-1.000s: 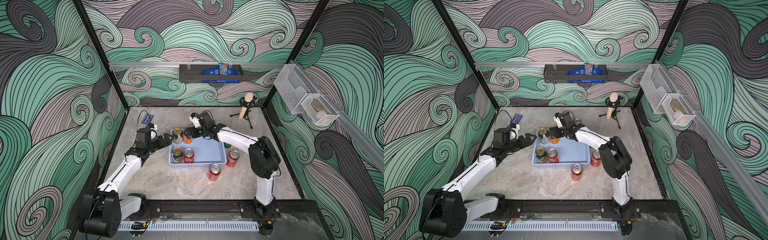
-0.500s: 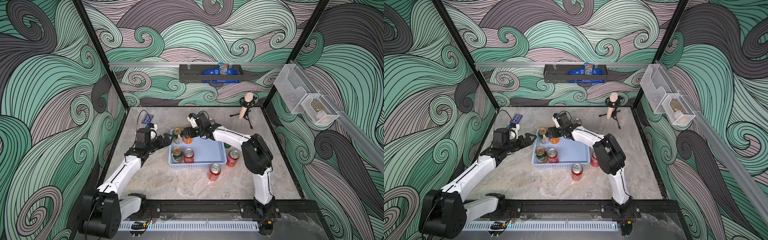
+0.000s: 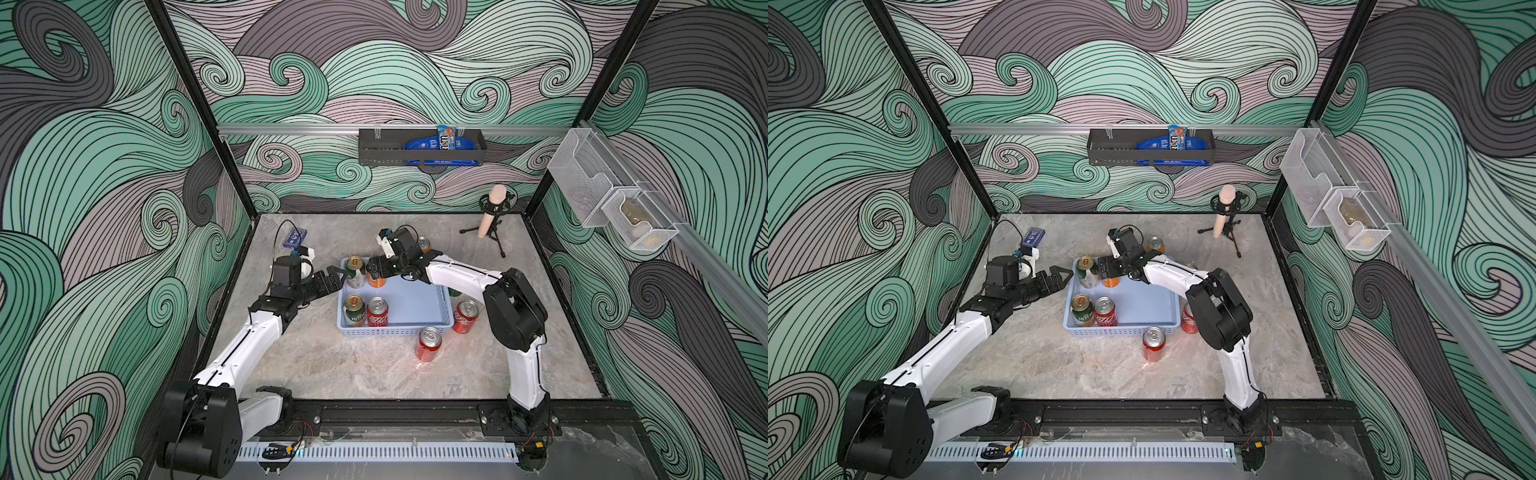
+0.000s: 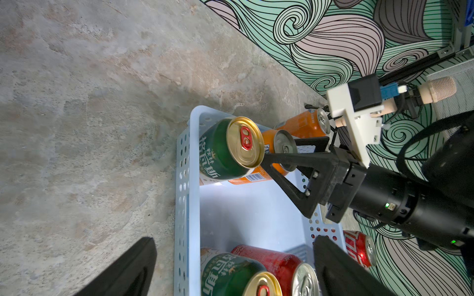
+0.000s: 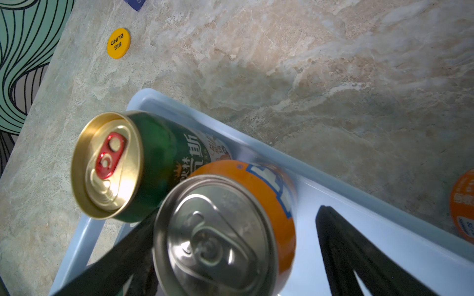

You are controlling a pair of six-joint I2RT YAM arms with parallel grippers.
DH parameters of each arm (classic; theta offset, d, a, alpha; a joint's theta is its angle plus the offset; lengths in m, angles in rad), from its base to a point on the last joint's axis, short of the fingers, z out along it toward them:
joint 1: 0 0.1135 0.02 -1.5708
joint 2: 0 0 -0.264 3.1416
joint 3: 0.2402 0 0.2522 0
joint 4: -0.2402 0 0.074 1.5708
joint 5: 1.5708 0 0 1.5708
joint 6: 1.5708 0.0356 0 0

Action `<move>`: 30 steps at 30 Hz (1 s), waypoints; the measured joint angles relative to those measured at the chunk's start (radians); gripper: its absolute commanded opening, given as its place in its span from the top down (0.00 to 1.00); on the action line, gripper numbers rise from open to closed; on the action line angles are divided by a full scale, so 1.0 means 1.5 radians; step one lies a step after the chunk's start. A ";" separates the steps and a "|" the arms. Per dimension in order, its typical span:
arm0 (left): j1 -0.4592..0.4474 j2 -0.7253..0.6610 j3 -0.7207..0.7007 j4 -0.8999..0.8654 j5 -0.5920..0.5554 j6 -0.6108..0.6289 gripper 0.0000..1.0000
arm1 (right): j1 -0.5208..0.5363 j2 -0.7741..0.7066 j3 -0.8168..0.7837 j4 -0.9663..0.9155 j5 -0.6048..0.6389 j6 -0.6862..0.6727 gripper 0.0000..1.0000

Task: Take out the drinks from the basket
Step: Pick up the drink from the basket.

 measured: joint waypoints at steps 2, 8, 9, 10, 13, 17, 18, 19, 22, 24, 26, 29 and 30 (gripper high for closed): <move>0.000 0.000 0.000 0.000 0.000 0.000 0.02 | 0.000 0.000 0.000 0.000 0.000 0.000 0.13; 0.000 -0.001 0.000 -0.002 0.004 -0.007 0.02 | 0.002 0.009 0.019 -0.004 0.002 -0.001 0.21; 0.000 -0.002 0.000 -0.003 0.008 -0.013 0.02 | 0.003 0.010 0.021 -0.004 0.002 -0.002 0.24; 0.000 -0.005 0.000 -0.004 0.011 -0.019 0.02 | 0.004 0.010 0.022 -0.004 0.002 0.000 0.26; 0.000 -0.025 0.000 -0.006 0.020 -0.033 0.02 | 0.007 0.010 0.024 -0.005 0.010 -0.001 0.34; -0.001 -0.051 0.001 -0.006 0.024 -0.045 0.02 | 0.007 0.010 0.025 -0.003 0.013 -0.001 0.43; -0.001 -0.052 0.002 -0.007 0.025 -0.046 0.02 | 0.007 0.009 0.025 -0.004 0.014 -0.001 0.44; -0.001 -0.052 0.004 -0.009 0.026 -0.048 0.02 | 0.007 0.008 0.024 -0.005 0.015 -0.001 0.45; -0.001 -0.052 0.014 -0.019 0.027 -0.048 0.02 | 0.007 -0.001 0.015 -0.008 0.016 -0.001 0.47; -0.001 -0.052 0.027 -0.025 0.027 -0.048 0.02 | 0.007 -0.011 0.006 -0.014 0.019 -0.001 0.47; -0.001 -0.052 0.042 -0.027 0.027 -0.048 0.02 | 0.007 -0.021 -0.003 -0.024 0.023 -0.001 0.47; -0.001 -0.052 0.067 -0.031 0.026 -0.048 0.02 | 0.007 -0.035 -0.010 -0.039 0.027 -0.001 0.47; -0.001 -0.052 0.075 -0.032 0.024 -0.048 0.02 | 0.007 -0.040 -0.011 -0.043 0.028 -0.001 0.47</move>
